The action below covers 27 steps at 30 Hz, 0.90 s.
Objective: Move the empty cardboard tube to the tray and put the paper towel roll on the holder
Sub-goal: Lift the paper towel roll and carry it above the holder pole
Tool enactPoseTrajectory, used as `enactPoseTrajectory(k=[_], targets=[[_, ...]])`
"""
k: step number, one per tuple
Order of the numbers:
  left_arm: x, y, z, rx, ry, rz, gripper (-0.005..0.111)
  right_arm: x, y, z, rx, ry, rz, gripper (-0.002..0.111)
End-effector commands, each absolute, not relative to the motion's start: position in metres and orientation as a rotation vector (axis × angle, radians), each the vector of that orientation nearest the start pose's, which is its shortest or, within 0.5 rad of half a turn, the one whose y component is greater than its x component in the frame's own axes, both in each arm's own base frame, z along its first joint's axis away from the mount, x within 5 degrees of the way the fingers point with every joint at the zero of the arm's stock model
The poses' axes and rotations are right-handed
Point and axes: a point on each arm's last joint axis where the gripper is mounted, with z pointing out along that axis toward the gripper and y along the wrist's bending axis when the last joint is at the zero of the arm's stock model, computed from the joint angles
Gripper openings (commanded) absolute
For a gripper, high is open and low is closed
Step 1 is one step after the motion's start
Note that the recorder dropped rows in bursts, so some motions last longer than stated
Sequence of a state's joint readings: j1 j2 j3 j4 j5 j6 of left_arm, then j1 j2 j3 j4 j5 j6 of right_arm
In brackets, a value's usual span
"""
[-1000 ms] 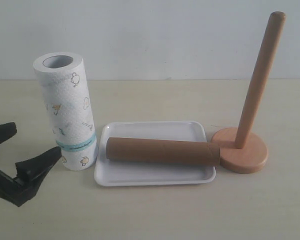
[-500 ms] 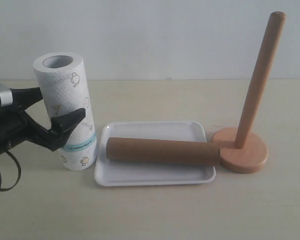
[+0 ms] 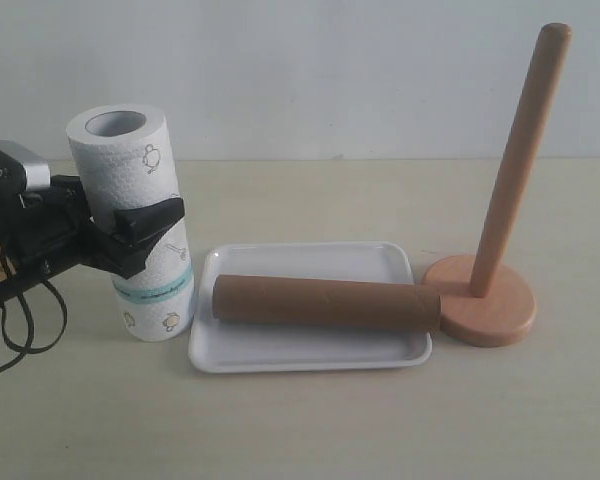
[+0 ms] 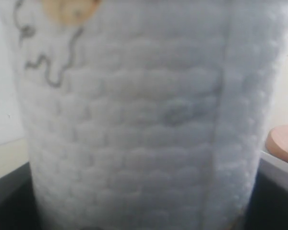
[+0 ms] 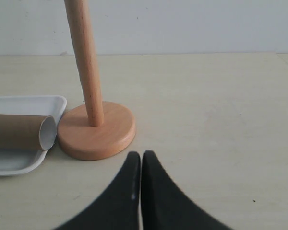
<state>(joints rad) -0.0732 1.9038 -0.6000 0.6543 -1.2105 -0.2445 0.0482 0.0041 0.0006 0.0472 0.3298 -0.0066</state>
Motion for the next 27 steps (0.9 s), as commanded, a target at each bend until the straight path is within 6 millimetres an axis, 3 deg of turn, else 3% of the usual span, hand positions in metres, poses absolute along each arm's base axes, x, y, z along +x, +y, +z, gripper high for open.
enactPoseTrajectory(k=[1, 12, 15, 18, 22, 27], targets=[[0.305, -0.078, 0.142, 0.538, 1.582, -0.573, 0.005, 0.054, 0.003, 0.184, -0.019, 1.808, 0.065, 0.000], [0.307, -0.076, 0.143, 0.514, 1.583, -0.560, 0.006, 0.054, 0.003, 0.184, -0.019, 1.808, 0.065, 0.000], [0.305, -0.071, 0.152, 0.481, 1.569, -0.558, 0.006, 0.054, 0.003, 0.184, -0.019, 1.808, 0.065, 0.000], [0.293, -0.062, 0.181, 0.464, 1.500, -0.528, 0.004, 0.054, 0.003, 0.184, -0.019, 1.808, 0.065, 0.000], [0.269, -0.053, 0.238, 0.418, 1.431, -0.495, 0.004, 0.054, 0.003, 0.184, -0.019, 1.808, 0.065, 0.000], [0.228, -0.056, 0.300, 0.434, 1.392, -0.566, 0.004, 0.054, 0.003, 0.184, -0.019, 1.808, 0.065, 0.000]])
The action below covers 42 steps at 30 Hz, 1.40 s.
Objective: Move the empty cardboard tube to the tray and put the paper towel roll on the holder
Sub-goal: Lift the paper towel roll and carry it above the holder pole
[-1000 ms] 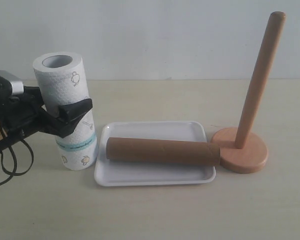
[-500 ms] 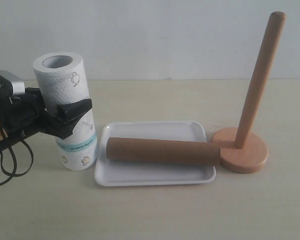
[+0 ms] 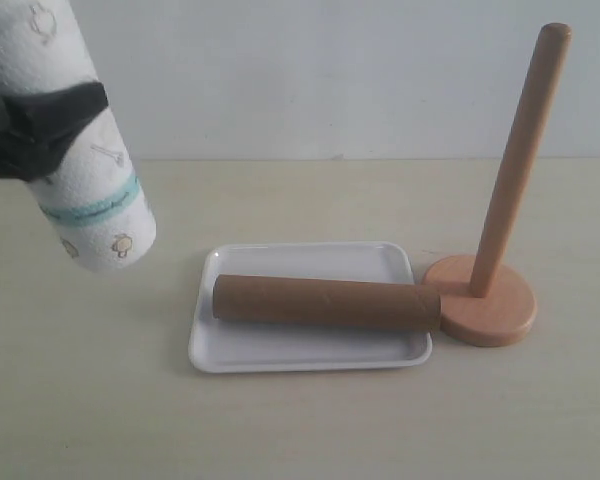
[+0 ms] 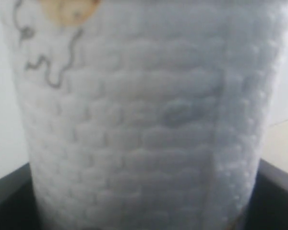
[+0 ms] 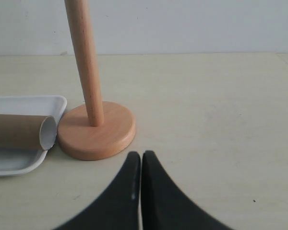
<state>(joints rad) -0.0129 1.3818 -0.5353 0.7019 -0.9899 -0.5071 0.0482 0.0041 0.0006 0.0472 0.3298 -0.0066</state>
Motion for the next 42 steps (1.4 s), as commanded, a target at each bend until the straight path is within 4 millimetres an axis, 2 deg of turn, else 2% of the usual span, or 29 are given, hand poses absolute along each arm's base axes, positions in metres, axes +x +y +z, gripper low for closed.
enactPoseTrajectory(k=[1, 5, 9, 12, 21, 23, 27, 33, 36, 39, 42], targets=[[0.220, -0.058, 0.313, 0.449, 1.360, -0.591, 0.004, 0.054, 0.003, 0.184, -0.019, 1.808, 0.065, 0.000], [0.199, -0.065, 0.354, 0.482, 1.323, -0.741, 0.004, 0.054, 0.003, 0.184, -0.019, 1.808, 0.065, 0.000], [0.194, -0.082, 0.378, 0.597, 1.307, -0.817, 0.004, 0.054, 0.003, 0.184, -0.019, 1.808, 0.065, 0.000], [0.190, -0.101, 0.395, 0.670, 1.252, -0.868, 0.004, 0.054, 0.003, 0.184, -0.019, 1.808, 0.065, 0.000], [0.205, -0.171, 0.414, 0.792, 1.247, -0.907, 0.004, 0.054, 0.003, 0.184, -0.019, 1.808, 0.065, 0.000], [0.213, -0.187, 0.420, 0.798, 1.254, -0.906, 0.004, 0.054, 0.003, 0.184, -0.019, 1.808, 0.065, 0.000], [0.243, -0.230, 0.429, 0.776, 1.292, -0.885, 0.004, 0.054, 0.003, 0.184, -0.019, 1.808, 0.065, 0.000], [0.269, -0.294, 0.462, 0.829, 1.118, -0.952, 0.004, 0.054, 0.003, 0.184, -0.019, 1.808, 0.065, 0.000], [0.289, -0.315, 0.461, 0.844, 1.068, -0.927, 0.004, 0.054, 0.003, 0.184, -0.019, 1.808, 0.065, 0.000], [0.313, -0.336, 0.450, 0.830, 1.062, -0.940, 0.004, 0.054, 0.003, 0.184, -0.019, 1.808, 0.065, 0.000], [0.321, -0.350, 0.444, 0.826, 1.058, -0.943, 0.004, 0.054, 0.003, 0.184, -0.019, 1.808, 0.065, 0.000]])
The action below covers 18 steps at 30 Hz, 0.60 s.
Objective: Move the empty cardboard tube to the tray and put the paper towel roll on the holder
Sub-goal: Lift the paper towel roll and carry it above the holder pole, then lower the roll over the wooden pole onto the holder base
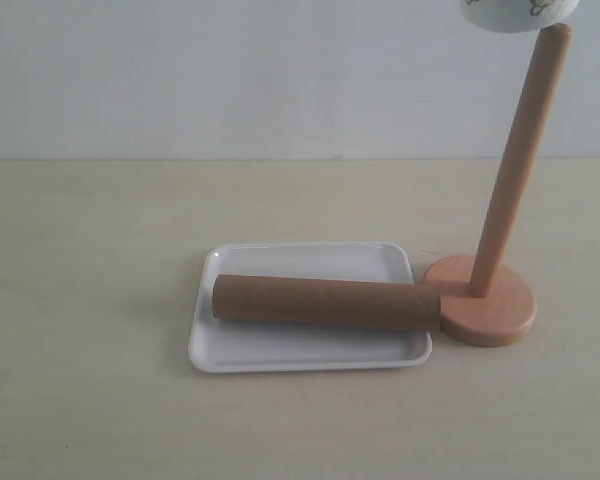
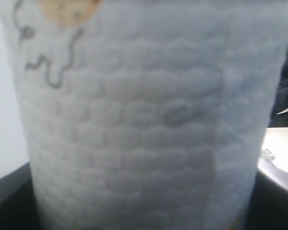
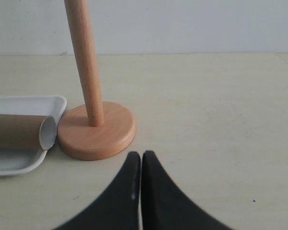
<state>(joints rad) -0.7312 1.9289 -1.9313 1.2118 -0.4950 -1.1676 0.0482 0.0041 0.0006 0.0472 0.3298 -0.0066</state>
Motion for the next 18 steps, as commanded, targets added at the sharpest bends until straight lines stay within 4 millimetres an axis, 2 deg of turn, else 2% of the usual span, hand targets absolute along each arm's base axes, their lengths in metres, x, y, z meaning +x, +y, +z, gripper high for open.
enactPoseTrajectory(k=[1, 7, 11, 18], targets=[[0.323, -0.354, 0.443, 0.822, 1.058, -0.940, 0.004, 0.054, 0.003, 0.184, -0.019, 1.808, 0.065, 0.000], [0.336, -0.362, 0.442, 0.775, 1.073, -0.908, 0.004, 0.054, 0.003, 0.184, -0.019, 1.808, 0.065, 0.000], [0.344, -0.367, 0.433, 0.770, 1.092, -0.890, 0.004, 0.054, 0.003, 0.184, -0.019, 1.808, 0.065, 0.000], [0.361, -0.383, 0.392, 0.798, 1.167, -0.887, 0.004, 0.054, 0.003, 0.184, -0.019, 1.808, 0.065, 0.000]])
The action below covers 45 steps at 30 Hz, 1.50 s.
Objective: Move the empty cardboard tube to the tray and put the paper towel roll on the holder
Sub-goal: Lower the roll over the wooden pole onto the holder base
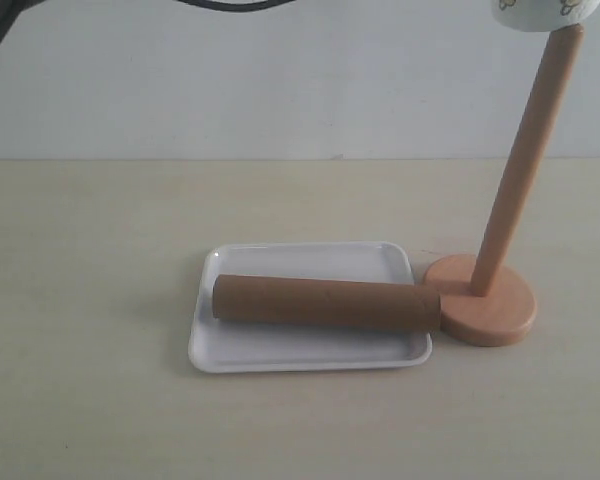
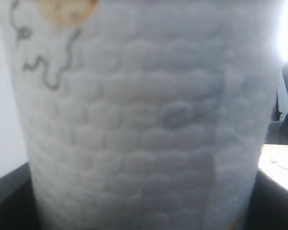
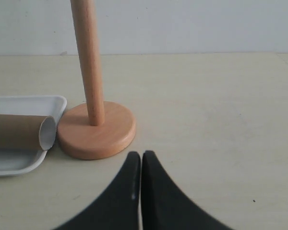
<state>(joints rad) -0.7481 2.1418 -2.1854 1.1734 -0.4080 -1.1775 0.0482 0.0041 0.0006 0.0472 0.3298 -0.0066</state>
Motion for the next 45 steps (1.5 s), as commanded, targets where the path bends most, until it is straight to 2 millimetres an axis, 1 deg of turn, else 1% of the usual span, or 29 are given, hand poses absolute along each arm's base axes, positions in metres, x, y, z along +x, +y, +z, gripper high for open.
enactPoseTrajectory(k=[1, 3, 5, 6, 8, 9, 11, 20, 22, 28, 34, 38, 42, 45], targets=[[0.361, -0.385, 0.390, 0.803, 1.167, -0.891, 0.004, 0.054, 0.003, 0.184, -0.019, 1.808, 0.065, 0.000], [0.363, -0.391, 0.375, 0.832, 1.171, -0.919, 0.004, 0.054, 0.003, 0.184, -0.019, 1.808, 0.065, 0.000], [0.364, -0.392, 0.372, 0.810, 1.200, -0.981, 0.004, 0.054, 0.003, 0.184, -0.019, 1.808, 0.065, 0.000], [0.362, -0.392, 0.374, 0.814, 1.191, -0.985, 0.004, 0.054, 0.003, 0.184, -0.019, 1.808, 0.065, 0.000], [0.358, -0.388, 0.387, 0.805, 1.169, -0.980, 0.004, 0.054, 0.003, 0.184, -0.019, 1.808, 0.065, 0.000], [0.355, -0.382, 0.399, 0.789, 1.156, -0.968, 0.004, 0.054, 0.003, 0.184, -0.019, 1.808, 0.065, 0.000], [0.353, -0.379, 0.408, 0.774, 1.151, -0.955, 0.004, 0.054, 0.003, 0.184, -0.019, 1.808, 0.065, 0.000], [0.350, -0.377, 0.411, 0.818, 1.154, -0.914, 0.004, 0.054, 0.003, 0.184, -0.019, 1.808, 0.065, 0.000], [0.347, -0.374, 0.417, 0.827, 1.143, -0.893, 0.004, 0.054, 0.003, 0.184, -0.019, 1.808, 0.065, 0.000], [0.335, -0.362, 0.444, 0.834, 1.117, -0.860, 0.004, 0.054, 0.003, 0.184, -0.019, 1.808, 0.065, 0.000], [0.327, -0.352, 0.463, 0.824, 1.083, -0.829, 0.004, 0.054, 0.003, 0.184, -0.019, 1.808, 0.065, 0.000], [0.318, -0.347, 0.475, 0.805, 1.077, -0.904, 0.004, 0.054, 0.003, 0.184, -0.019, 1.808, 0.065, 0.000], [0.310, -0.348, 0.476, 0.830, 1.099, -1.025, 0.004, 0.054, 0.003, 0.184, -0.019, 1.808, 0.065, 0.000], [0.308, -0.349, 0.474, 0.848, 1.141, -1.065, 0.004, 0.054, 0.003, 0.184, -0.019, 1.808, 0.065, 0.000]])
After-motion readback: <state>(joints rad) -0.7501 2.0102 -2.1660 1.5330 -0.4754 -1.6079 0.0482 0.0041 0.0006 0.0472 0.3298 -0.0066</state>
